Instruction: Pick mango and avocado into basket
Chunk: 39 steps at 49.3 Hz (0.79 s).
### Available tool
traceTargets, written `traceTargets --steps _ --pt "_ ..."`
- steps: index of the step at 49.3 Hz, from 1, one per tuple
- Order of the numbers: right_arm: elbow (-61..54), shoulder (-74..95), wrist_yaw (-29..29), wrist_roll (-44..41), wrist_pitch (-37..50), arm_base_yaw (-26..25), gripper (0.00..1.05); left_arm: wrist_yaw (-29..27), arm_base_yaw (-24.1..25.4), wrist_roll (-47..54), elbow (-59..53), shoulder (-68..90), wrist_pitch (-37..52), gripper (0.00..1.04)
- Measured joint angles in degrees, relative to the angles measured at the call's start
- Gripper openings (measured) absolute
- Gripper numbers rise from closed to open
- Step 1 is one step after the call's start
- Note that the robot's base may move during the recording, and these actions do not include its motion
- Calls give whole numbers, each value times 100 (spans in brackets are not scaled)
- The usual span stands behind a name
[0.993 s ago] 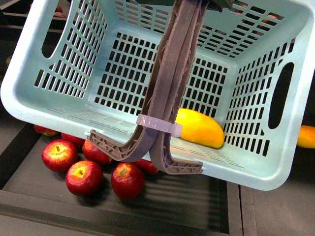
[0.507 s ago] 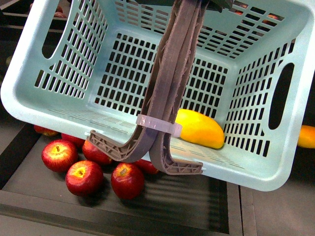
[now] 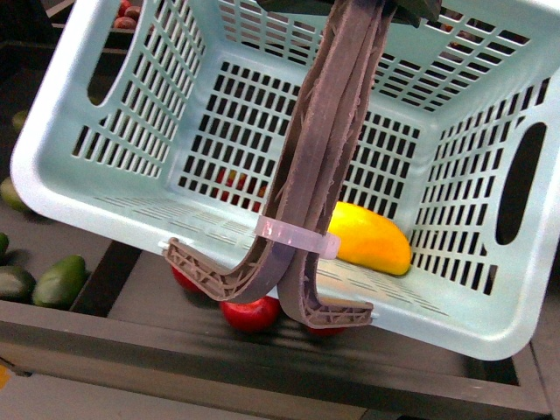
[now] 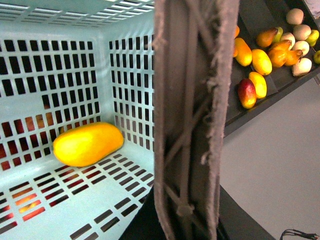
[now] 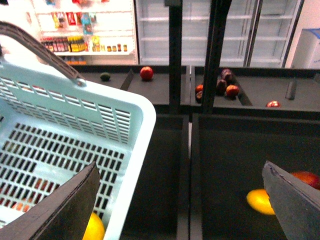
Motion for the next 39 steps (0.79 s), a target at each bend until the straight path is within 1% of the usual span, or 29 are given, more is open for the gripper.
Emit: traceTargets --steps 5,39 --pt "0 -7 2 2 -4 2 97 -94 17 0 2 0 0 8" --pt "-2 -4 -7 2 4 2 97 -42 52 2 4 -7 0 8"
